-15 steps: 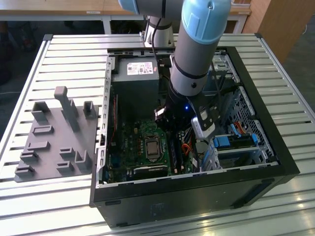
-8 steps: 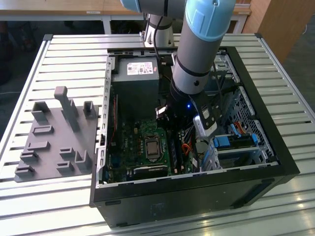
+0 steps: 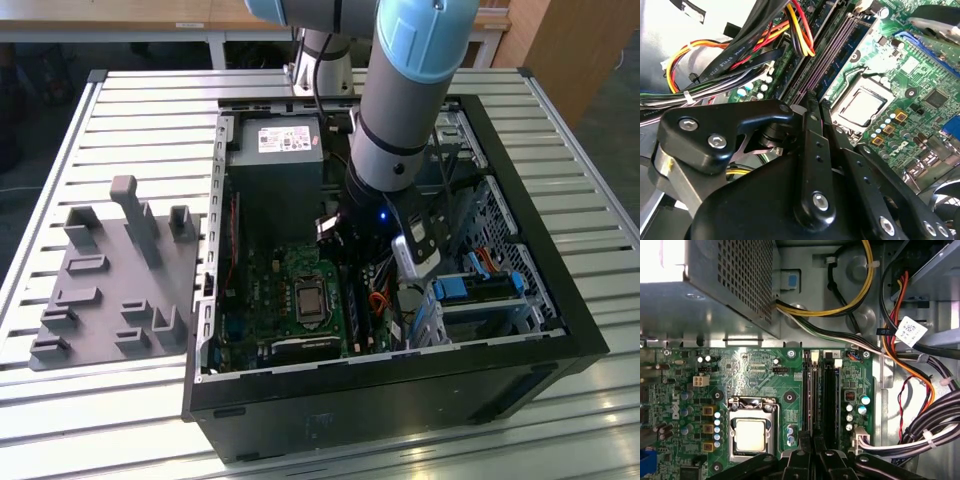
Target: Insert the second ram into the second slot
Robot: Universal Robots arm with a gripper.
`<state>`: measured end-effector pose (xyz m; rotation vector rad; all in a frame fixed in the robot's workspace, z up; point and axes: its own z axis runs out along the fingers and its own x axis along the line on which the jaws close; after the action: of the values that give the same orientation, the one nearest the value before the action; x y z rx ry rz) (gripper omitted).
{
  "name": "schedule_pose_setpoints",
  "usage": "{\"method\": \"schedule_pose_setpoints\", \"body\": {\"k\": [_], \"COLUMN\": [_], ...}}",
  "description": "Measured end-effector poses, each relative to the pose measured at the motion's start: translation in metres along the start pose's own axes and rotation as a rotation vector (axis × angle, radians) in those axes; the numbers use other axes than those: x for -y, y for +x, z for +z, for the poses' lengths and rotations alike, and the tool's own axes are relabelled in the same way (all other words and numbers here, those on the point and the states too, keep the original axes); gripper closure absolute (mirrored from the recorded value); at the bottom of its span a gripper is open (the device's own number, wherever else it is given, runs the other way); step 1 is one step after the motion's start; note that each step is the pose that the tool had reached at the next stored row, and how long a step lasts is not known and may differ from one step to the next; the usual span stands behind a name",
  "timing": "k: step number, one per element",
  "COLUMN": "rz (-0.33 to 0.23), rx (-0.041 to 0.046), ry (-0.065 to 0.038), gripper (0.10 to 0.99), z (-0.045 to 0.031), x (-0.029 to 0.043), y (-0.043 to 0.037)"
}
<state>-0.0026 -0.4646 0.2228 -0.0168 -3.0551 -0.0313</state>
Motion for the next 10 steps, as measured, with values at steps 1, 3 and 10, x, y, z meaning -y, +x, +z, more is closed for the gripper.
{"method": "schedule_pose_setpoints", "body": {"k": [1,3,10], "rz": [0.005,0.018,0.041], "rx": [0.0001,0.0004,0.0008], "ry": [-0.001,-0.002,-0.003], "gripper": [0.949,0.949,0.949], "z": [0.0002,0.0005,0.0026], "x": [0.0000,0.0000,0.0000], "y": [-0.0001,-0.0004,-0.0010]}}
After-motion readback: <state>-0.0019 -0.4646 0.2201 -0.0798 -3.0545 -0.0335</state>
